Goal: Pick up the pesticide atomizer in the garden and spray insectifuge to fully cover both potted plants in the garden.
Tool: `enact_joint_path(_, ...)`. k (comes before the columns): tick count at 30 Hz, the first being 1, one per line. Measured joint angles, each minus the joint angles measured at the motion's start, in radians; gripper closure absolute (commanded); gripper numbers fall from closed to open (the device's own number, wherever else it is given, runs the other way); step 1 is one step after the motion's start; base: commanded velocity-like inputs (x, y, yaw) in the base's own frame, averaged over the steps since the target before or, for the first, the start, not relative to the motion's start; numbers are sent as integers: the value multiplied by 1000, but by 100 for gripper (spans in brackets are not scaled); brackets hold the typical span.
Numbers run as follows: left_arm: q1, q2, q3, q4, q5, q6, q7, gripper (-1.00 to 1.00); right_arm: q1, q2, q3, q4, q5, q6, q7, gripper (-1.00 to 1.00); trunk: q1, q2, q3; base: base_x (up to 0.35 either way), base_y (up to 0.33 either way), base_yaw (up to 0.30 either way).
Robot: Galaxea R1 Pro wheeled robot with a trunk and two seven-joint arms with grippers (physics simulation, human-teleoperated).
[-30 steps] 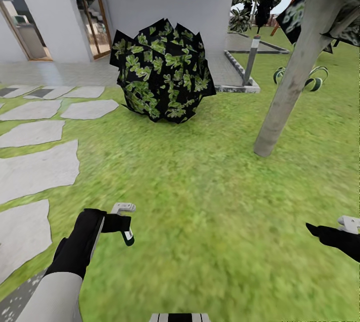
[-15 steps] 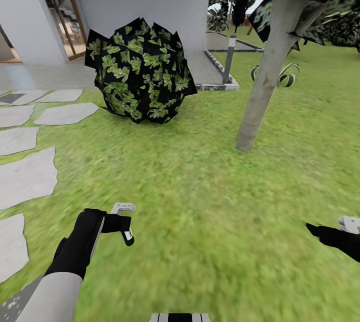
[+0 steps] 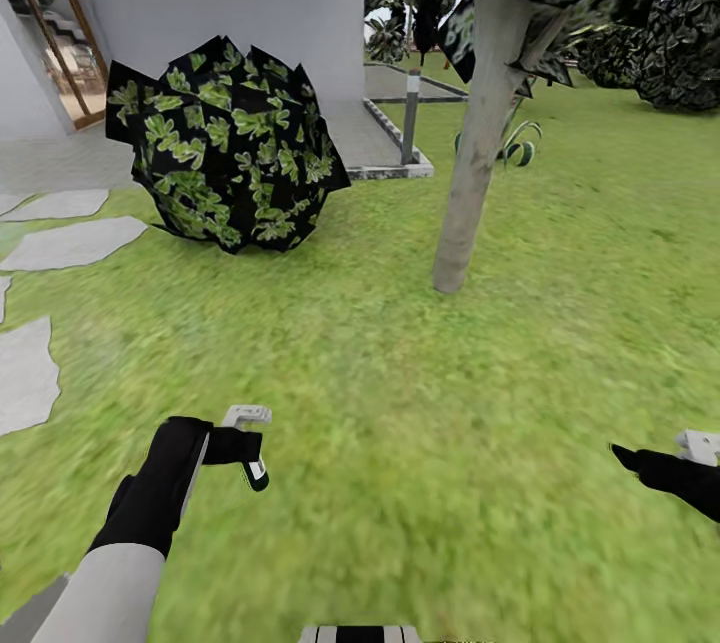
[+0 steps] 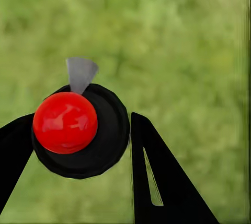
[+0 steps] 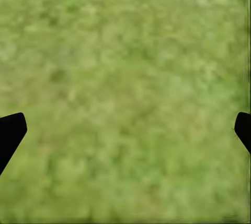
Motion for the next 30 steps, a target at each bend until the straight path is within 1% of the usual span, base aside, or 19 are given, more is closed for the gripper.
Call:
enact_joint_path(5, 0, 0, 0, 0, 0, 0, 0, 100, -8, -17, -2, 0, 0, 36, 0, -100, 0, 0, 4, 0, 0, -214)
enact_joint_path(7, 0, 0, 0, 0, 0, 0, 0, 100, -9, -22, -19, 0, 0, 49, 0, -100, 0, 0, 5, 0, 0, -205)
enact_joint_path(9, 0, 0, 0, 0, -1, 0, 0, 100, -13, -25, -47, 0, 0, 58, 0, -100, 0, 0, 7, 0, 0, -213)
enact_joint_path(13, 0, 0, 0, 0, 0, 0, 0, 100, -19, -26, -64, 0, -1, 63, 0, -100, 0, 0, 11, 0, 0, -217)
enact_joint_path(30, 0, -1, 0, 0, 0, 0, 0, 100, -21, -27, -69, 0, -1, 64, 0, -100, 0, 0, 27, 0, 0, -220)
